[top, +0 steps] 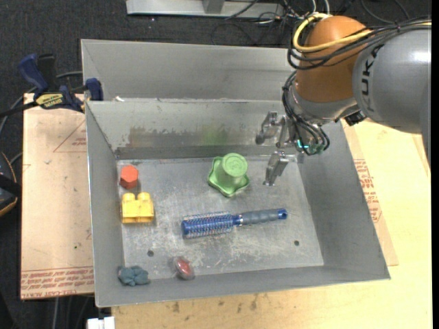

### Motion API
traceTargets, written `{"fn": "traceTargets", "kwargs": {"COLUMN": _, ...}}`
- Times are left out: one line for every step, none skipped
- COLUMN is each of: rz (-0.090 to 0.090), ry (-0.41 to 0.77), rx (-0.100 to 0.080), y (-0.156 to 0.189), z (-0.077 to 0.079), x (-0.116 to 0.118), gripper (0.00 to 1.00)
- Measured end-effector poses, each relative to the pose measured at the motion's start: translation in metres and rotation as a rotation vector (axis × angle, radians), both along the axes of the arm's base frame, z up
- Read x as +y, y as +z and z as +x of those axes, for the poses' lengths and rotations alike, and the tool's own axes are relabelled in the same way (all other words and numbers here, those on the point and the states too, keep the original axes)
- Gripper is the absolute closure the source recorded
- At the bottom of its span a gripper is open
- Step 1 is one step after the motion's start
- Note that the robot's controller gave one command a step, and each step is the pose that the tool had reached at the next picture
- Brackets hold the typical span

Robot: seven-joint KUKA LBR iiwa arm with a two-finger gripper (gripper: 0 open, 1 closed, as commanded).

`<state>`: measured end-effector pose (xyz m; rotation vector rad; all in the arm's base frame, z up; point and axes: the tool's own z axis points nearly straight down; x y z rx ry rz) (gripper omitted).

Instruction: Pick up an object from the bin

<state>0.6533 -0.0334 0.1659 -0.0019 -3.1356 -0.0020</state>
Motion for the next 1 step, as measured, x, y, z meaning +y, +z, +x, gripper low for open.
{"fn": "traceTargets", "kwargs": {"rz": -0.001, "ry": -0.063, "rx": -0.014, "y": -0.0557, "z": -0.0195, "x": 0.0442, "gripper": 0.00}}
